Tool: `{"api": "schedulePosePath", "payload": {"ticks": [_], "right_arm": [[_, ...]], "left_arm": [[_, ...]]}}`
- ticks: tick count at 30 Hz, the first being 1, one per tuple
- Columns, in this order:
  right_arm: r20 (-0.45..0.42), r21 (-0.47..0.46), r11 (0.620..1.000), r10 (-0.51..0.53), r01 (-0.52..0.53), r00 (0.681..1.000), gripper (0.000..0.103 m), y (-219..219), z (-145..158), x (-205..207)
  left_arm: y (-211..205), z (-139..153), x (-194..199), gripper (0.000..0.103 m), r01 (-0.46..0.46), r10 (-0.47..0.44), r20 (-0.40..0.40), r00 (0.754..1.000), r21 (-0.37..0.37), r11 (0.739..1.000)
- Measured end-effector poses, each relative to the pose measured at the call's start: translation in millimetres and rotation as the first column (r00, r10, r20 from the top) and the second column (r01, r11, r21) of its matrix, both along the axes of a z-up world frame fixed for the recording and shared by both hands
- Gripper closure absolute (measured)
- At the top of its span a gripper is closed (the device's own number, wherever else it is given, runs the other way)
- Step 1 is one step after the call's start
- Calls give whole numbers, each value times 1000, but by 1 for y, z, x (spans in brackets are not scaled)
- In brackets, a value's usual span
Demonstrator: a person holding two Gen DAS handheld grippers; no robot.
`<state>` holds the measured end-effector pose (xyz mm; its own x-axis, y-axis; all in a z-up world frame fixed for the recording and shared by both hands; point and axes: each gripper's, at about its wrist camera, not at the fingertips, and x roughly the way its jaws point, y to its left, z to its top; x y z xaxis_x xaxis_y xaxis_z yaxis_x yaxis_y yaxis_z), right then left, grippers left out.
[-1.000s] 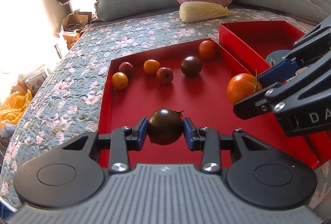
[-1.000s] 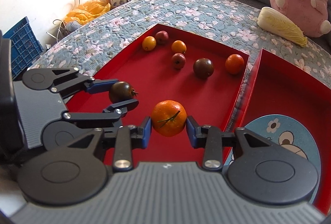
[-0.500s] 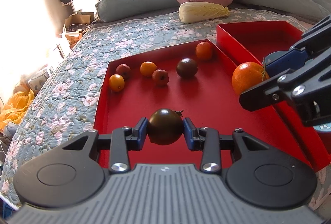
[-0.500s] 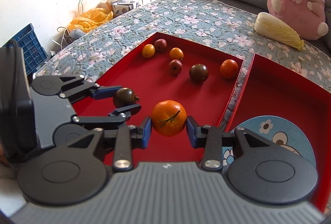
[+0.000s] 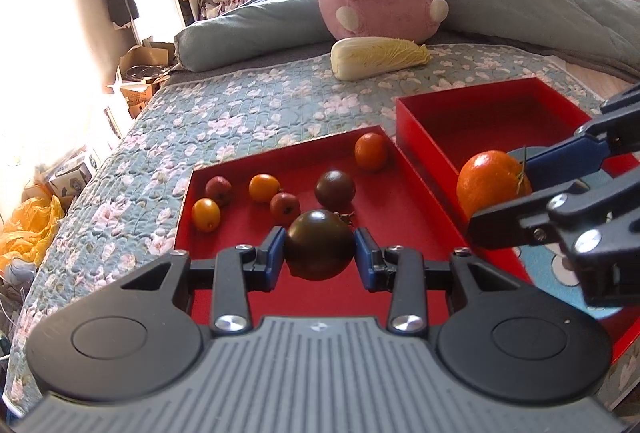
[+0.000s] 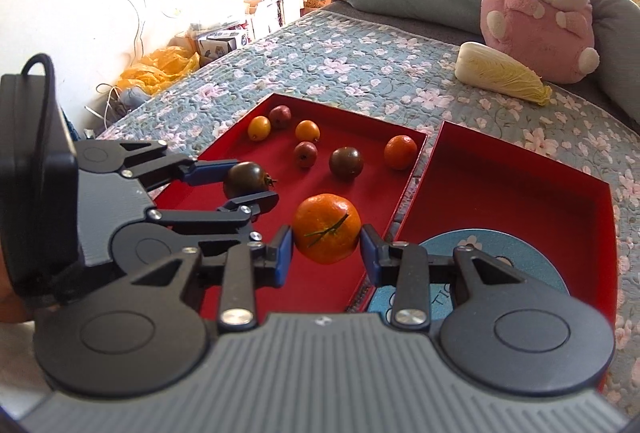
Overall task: Organize fruits
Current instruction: 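Lift both fruits and carry them over the blue tiger plate in the second tray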
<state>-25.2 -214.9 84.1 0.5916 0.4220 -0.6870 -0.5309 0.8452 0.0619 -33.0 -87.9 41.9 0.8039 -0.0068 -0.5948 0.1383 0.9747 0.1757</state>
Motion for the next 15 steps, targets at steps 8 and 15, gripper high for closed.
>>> {"api": "schedulePosePath", "payload": {"ticks": [8, 15], "right_arm": [[28, 19, 998, -54, 53, 998, 63, -22, 10, 1], [44, 43, 982, -188, 186, 981, 63, -59, 17, 5]], "left_arm": [[-22, 17, 7, 60, 42, -43, 10, 999, 45, 998], [-60, 41, 17, 60, 120, -124, 42, 991, 93, 988]]}}
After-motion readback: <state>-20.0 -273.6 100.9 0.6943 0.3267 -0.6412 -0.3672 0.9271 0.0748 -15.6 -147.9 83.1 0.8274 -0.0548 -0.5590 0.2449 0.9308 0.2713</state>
